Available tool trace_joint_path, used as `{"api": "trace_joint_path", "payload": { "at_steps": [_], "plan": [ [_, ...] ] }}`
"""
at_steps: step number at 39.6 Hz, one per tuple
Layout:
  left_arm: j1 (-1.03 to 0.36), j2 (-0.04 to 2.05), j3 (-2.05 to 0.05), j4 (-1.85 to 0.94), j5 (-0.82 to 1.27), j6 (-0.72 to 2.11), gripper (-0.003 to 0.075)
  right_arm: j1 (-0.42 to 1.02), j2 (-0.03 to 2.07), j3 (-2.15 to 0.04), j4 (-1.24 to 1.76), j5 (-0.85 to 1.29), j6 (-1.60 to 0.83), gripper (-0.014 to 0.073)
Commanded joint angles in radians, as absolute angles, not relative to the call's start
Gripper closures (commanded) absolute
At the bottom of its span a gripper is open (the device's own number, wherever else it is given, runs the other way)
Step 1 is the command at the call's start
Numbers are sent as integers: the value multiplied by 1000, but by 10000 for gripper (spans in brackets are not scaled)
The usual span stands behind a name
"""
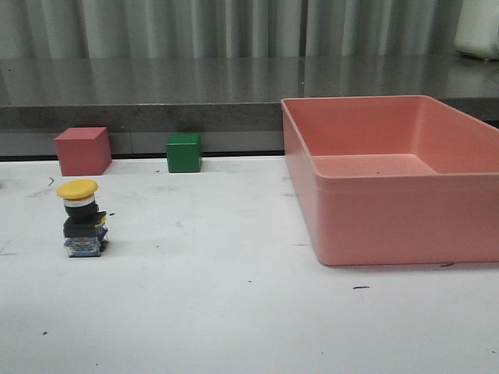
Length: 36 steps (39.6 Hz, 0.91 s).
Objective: Place and stand button with both arms
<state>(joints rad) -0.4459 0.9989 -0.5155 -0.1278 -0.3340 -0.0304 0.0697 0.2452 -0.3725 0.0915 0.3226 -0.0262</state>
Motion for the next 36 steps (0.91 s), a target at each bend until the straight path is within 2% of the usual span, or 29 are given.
{"api": "trace_joint_path", "payload": {
  "at_steps": [1,7,22,36],
  "plan": [
    [-450,889,-544,-130,-280,-30,606,64,253,-397,83,243,-36,664],
    [-450,757,-544,-116,-127,-30,739,64,253,-397,83,243,-36,664],
    [-450,468,-542,-59,107,-30,740,64,253,-397,83,243,-36,664],
    [-450,394,-542,-59,131,-30,740,64,253,-397,83,243,-36,664]
  ]
}}
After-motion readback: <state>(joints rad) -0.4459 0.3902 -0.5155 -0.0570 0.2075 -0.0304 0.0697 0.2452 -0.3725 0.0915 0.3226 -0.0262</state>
